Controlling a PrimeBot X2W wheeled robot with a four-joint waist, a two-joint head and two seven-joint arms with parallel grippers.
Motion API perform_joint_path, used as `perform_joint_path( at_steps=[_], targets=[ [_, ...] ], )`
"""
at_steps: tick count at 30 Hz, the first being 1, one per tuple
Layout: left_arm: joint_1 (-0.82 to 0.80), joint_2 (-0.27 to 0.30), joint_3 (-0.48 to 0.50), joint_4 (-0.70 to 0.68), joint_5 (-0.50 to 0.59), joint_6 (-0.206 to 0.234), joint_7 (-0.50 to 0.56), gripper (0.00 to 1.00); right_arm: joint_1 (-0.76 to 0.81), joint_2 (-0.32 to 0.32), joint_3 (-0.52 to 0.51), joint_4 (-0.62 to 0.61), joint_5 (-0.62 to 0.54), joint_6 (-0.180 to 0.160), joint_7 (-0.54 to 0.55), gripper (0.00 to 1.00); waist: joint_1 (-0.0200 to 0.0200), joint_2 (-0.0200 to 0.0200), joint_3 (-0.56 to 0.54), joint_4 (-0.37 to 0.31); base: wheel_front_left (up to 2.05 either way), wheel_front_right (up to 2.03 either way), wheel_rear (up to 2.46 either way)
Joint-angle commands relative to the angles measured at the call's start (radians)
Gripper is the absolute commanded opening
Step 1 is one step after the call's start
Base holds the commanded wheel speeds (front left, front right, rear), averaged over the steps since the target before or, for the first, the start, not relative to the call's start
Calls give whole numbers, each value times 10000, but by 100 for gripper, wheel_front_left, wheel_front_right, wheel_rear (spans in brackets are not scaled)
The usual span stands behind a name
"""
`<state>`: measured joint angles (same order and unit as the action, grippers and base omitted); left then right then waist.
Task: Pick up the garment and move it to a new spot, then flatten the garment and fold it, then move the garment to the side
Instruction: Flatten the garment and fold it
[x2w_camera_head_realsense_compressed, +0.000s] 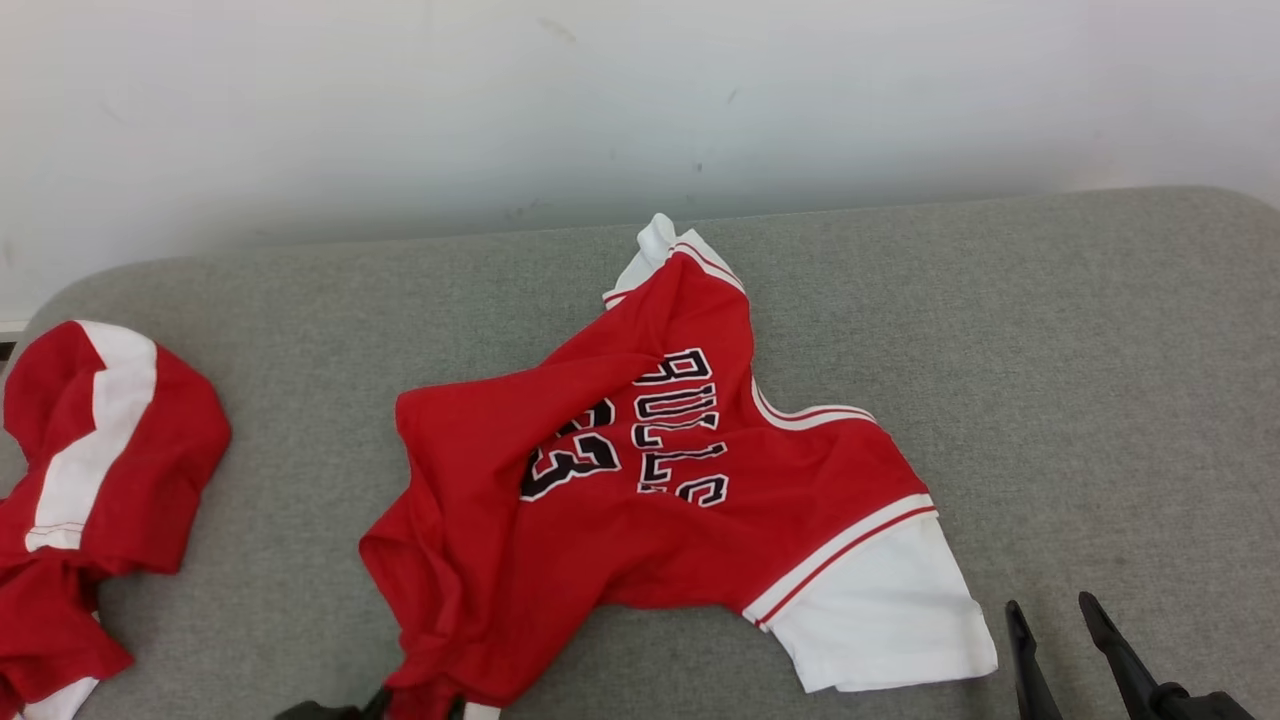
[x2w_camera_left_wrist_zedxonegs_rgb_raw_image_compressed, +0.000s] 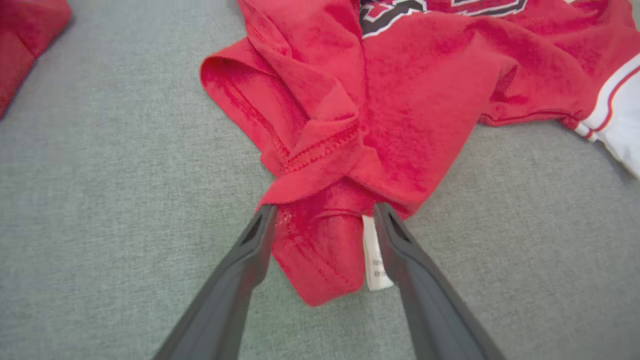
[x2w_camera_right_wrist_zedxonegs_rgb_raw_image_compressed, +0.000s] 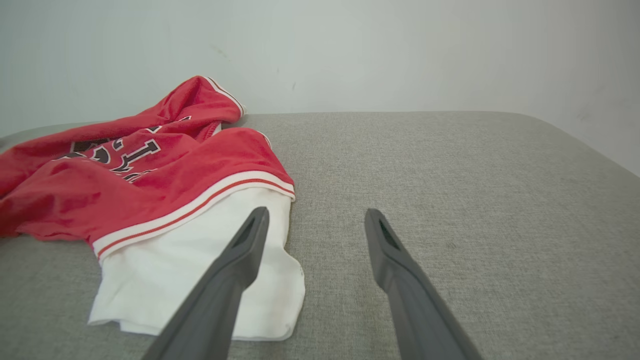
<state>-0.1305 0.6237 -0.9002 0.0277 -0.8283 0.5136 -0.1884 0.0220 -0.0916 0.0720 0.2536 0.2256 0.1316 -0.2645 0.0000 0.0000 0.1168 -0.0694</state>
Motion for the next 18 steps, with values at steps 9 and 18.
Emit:
perform_joint_path(
  at_steps=[9, 18],
  targets=[
    [-207, 544, 44, -61, 307, 43, 102, 100, -38, -45, 113, 39, -58, -19, 6, 100, 0, 0, -51, -168, 0, 0, 0],
    [-164, 584, 8, 513, 221, -4, 141, 100, 40, -29, 94, 6, -34, -19, 8, 100, 0, 0, -39, -436, 0, 0, 0]
  ],
)
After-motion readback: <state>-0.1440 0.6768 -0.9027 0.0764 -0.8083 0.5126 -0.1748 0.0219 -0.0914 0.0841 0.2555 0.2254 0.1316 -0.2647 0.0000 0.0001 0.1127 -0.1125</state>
